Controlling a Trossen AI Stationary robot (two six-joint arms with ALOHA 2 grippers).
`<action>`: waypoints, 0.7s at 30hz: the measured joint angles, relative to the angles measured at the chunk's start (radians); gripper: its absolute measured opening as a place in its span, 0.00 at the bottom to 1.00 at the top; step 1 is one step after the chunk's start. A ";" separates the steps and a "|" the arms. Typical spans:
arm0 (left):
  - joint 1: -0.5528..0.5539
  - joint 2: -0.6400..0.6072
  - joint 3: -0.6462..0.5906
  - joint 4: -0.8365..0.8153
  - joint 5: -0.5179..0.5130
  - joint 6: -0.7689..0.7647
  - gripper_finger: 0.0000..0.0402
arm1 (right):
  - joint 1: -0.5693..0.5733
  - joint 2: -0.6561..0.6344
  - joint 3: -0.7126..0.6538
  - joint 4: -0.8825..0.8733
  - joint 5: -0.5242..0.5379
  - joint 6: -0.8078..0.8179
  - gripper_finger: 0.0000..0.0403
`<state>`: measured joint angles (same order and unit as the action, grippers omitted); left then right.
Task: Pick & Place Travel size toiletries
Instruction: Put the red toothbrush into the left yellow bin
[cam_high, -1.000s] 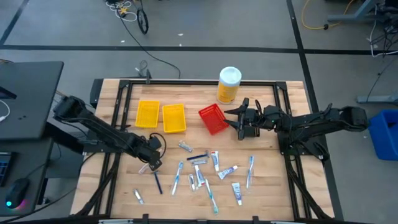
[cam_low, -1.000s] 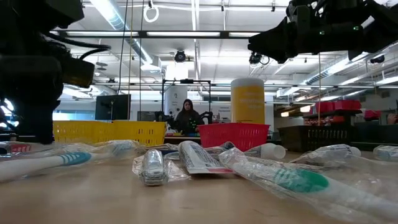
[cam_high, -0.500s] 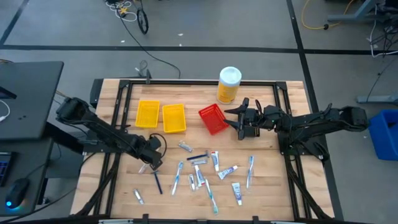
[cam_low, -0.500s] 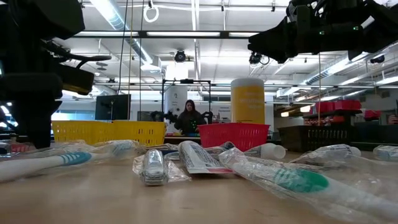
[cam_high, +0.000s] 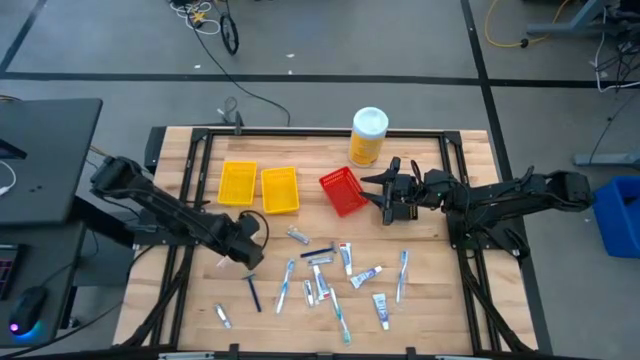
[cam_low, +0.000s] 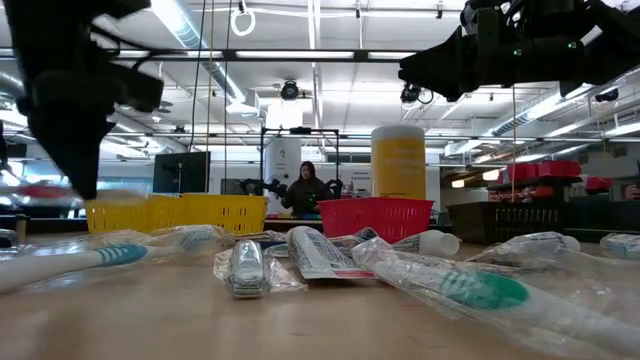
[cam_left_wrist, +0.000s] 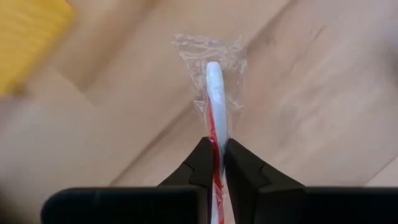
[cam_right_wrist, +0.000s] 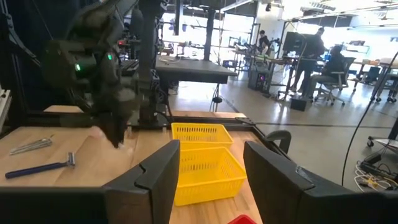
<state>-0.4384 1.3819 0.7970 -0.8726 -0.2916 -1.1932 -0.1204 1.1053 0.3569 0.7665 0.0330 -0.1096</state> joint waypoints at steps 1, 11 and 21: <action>0.000 0.000 0.034 -0.047 -0.021 0.003 0.06 | 0.000 0.000 0.000 0.000 0.000 0.000 0.46; 0.059 -0.043 0.315 -0.383 -0.276 0.134 0.06 | 0.000 0.000 -0.001 0.001 0.000 0.000 0.50; 0.274 -0.352 0.241 -0.375 -0.379 0.320 0.06 | 0.000 0.000 -0.001 0.003 0.000 -0.001 0.51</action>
<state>-0.1644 1.0302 1.0380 -1.2476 -0.6710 -0.8736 -0.1204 1.1053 0.3561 0.7691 0.0330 -0.1108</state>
